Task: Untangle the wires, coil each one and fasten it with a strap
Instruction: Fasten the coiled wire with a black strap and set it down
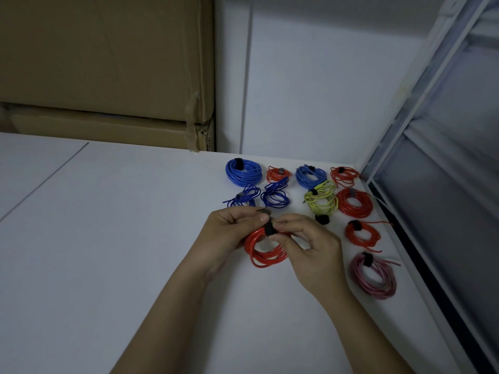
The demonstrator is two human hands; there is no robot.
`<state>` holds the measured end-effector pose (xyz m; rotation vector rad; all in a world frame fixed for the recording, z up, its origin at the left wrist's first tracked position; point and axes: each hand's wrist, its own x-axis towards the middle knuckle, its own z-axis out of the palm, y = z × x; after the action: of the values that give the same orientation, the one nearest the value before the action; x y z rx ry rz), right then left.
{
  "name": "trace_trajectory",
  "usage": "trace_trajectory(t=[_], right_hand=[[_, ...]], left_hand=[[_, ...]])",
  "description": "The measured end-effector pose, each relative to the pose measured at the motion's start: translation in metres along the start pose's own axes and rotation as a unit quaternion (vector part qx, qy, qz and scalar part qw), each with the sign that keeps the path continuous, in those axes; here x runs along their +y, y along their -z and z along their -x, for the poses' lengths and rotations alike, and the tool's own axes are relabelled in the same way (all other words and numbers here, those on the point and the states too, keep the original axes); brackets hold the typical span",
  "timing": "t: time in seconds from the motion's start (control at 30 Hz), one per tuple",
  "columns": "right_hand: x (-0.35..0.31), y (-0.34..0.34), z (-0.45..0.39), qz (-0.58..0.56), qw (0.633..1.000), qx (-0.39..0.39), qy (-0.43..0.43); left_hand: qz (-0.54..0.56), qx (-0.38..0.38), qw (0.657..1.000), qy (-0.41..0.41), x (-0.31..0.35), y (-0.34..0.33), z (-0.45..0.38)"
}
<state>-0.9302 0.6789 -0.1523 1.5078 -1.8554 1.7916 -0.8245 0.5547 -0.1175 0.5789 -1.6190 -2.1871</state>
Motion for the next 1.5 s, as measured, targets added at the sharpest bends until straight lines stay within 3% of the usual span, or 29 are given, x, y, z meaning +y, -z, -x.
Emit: trace_trajectory(t=[0.3,0.43,0.6,0.87,1.23,1.5], right_hand=[[-0.006,0.001,-0.003,-0.024,0.998,-0.043,-0.034],[-0.002,0.002,-0.001,-0.013,0.999,-0.025,-0.041],[0.0,0.002,0.001,-0.006,0.997,0.0,-0.075],[-0.002,0.006,0.001,-0.008,0.992,0.014,-0.123],[-0.002,0.011,0.0,-0.044,0.99,-0.045,-0.128],[-0.004,0.012,0.0,-0.02,0.985,-0.017,-0.172]], left_hand=[[-0.051,0.03,0.995,-0.078,-0.004,0.002,0.0],[-0.054,0.021,0.992,-0.11,-0.005,-0.001,0.0],[-0.103,-0.02,0.989,-0.104,-0.006,-0.001,0.001],[-0.062,-0.034,0.994,-0.083,-0.008,-0.004,0.0],[-0.107,0.02,0.986,-0.127,-0.015,0.0,-0.006],[-0.138,-0.039,0.981,-0.132,-0.019,0.002,-0.008]])
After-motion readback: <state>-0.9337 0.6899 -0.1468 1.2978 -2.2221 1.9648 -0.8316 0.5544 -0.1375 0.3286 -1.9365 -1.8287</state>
